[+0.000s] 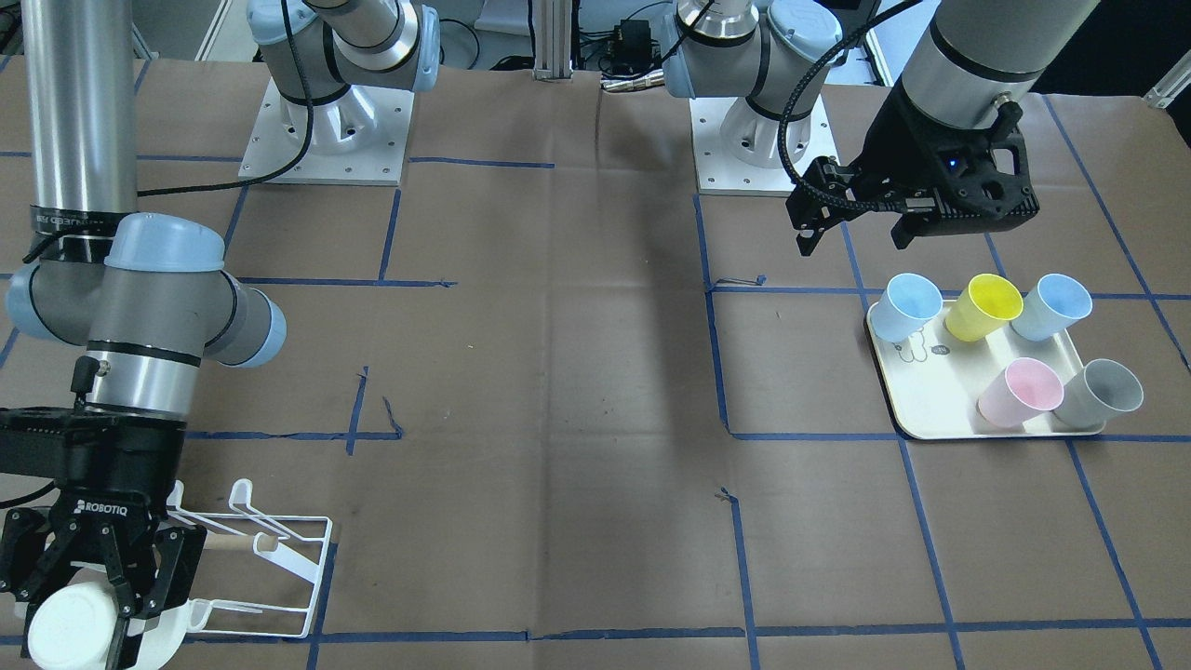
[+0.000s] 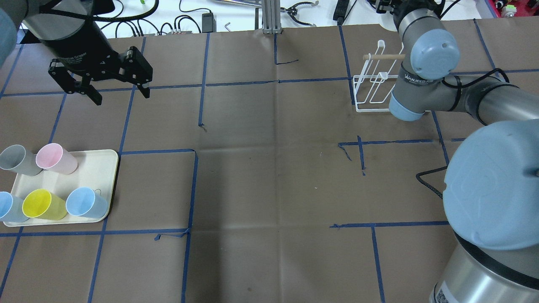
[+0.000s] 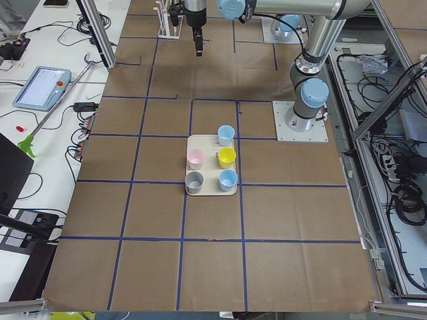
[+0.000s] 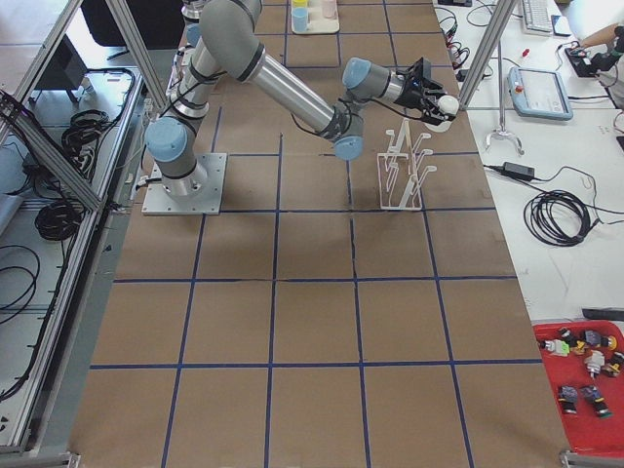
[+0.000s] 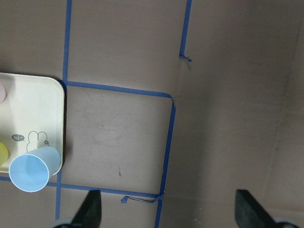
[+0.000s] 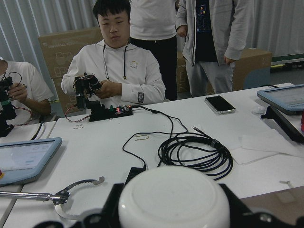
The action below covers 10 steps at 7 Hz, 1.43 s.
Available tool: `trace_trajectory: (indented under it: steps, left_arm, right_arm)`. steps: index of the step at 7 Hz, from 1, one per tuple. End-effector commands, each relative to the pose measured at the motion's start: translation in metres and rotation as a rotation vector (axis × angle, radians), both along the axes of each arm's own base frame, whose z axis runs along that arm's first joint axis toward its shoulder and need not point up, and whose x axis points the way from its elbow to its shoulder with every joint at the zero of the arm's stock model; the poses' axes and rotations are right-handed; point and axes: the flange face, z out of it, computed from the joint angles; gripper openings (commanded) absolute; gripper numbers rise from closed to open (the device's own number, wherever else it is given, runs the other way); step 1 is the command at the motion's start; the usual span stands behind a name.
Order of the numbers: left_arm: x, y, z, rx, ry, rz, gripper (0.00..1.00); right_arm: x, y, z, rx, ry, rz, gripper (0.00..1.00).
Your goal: Transfer IKEA cup to right arm and place on rack
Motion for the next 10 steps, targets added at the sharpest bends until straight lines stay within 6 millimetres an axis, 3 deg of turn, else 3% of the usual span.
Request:
trace_trajectory:
  steps: [1,2,3,4,6,7,8,9,10]
  left_arm:
    - [0.042,0.034,-0.014,0.016,0.01,-0.054,1.0]
    - [0.087,0.058,-0.029,0.018,0.018,-0.084,1.0]
    - [0.119,0.081,-0.039,0.013,0.021,-0.111,1.0]
    - [0.137,0.101,-0.054,0.029,0.033,-0.108,1.0]
    - [0.151,0.1,-0.072,-0.007,0.014,-0.154,1.0]
    - [0.152,0.1,-0.093,-0.005,0.018,-0.158,0.99]
    - [0.151,0.103,-0.125,-0.018,0.008,-0.159,0.99]
    - [0.149,0.108,-0.16,-0.034,-0.006,-0.173,0.99]
    - [0.162,0.113,-0.183,-0.031,-0.014,-0.152,0.99]
  right_arm:
    - [0.007,-0.004,-0.022,0.029,-0.001,0.01,0.09]
    - [0.011,-0.003,-0.027,0.038,-0.002,0.014,0.09]
    - [0.016,0.0,-0.03,0.045,-0.002,0.021,0.09]
    - [0.016,0.002,-0.038,0.059,-0.004,0.021,0.09]
    - [0.017,0.01,-0.053,0.097,-0.007,0.021,0.1]
    - [0.017,0.012,-0.059,0.113,-0.008,0.02,0.11]
    - [0.017,0.012,-0.059,0.115,-0.006,0.019,0.36]
    - [0.015,0.01,-0.056,0.112,-0.003,0.019,0.98]
    - [0.016,0.01,-0.055,0.11,-0.003,0.02,1.0]
